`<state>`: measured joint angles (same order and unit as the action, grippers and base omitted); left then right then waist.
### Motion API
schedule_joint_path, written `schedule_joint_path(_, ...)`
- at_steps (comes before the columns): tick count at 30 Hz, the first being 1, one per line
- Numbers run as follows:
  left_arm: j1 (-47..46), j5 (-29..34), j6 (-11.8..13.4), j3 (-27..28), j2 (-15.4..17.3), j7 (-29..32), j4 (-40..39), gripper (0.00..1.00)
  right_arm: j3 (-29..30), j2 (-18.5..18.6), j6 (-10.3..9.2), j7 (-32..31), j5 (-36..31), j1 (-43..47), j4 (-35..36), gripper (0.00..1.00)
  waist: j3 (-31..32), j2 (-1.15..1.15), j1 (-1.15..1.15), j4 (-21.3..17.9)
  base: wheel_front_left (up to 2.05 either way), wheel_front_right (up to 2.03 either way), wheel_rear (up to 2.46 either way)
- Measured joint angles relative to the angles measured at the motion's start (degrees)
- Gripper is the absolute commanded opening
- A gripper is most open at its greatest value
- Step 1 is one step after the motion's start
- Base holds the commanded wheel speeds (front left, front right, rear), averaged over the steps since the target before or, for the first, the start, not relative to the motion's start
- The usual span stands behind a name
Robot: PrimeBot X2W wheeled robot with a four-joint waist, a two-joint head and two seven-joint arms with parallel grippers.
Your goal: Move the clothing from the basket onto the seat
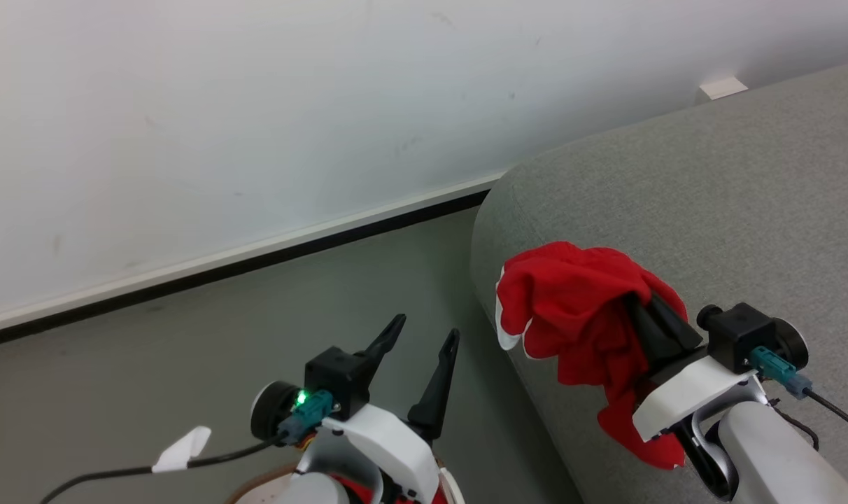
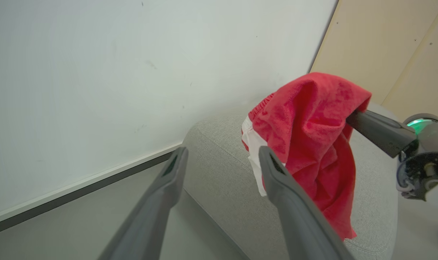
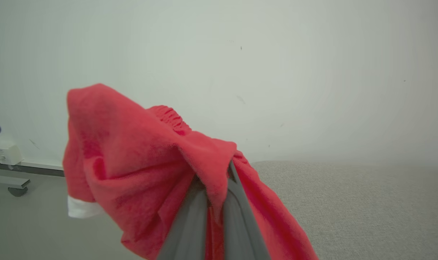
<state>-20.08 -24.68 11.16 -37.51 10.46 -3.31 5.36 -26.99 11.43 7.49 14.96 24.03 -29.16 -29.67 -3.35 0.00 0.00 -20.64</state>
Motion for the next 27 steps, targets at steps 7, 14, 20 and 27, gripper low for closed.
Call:
schedule_joint_path(7, -4.9, 2.1, -0.6, -1.0, 0.1, 1.9, -1.1, 1.00, 6.5, 2.4, 0.00, 0.0, -0.3, -3.8, 2.8, 0.00, -5.3, 0.00, 0.00, 1.1, 0.00, 0.00, 0.00)
schedule_joint_path(14, -13.9, 4.8, -1.6, -1.1, 0.5, 4.3, -2.3, 1.00, 16.6, 7.0, 0.00, 0.0, -2.2, -13.7, 4.4, 0.00, -15.1, 0.00, 0.01, 3.2, 0.00, 0.00, 0.00)
schedule_joint_path(20, -20.7, 6.9, -2.6, -0.8, 0.6, 4.8, -2.5, 1.00, 26.6, 13.6, 0.00, -1.2, -3.4, -24.0, 1.4, 0.00, -24.8, 0.00, 0.02, 5.6, 0.00, 0.00, 0.00)
schedule_joint_path(27, -25.9, 8.0, -3.1, -0.4, 0.5, 4.7, -2.3, 1.00, 34.2, 17.4, 0.00, -3.6, -8.6, -31.3, -9.2, 0.00, -34.7, 0.00, 0.02, 8.4, 0.00, 0.00, 0.00)
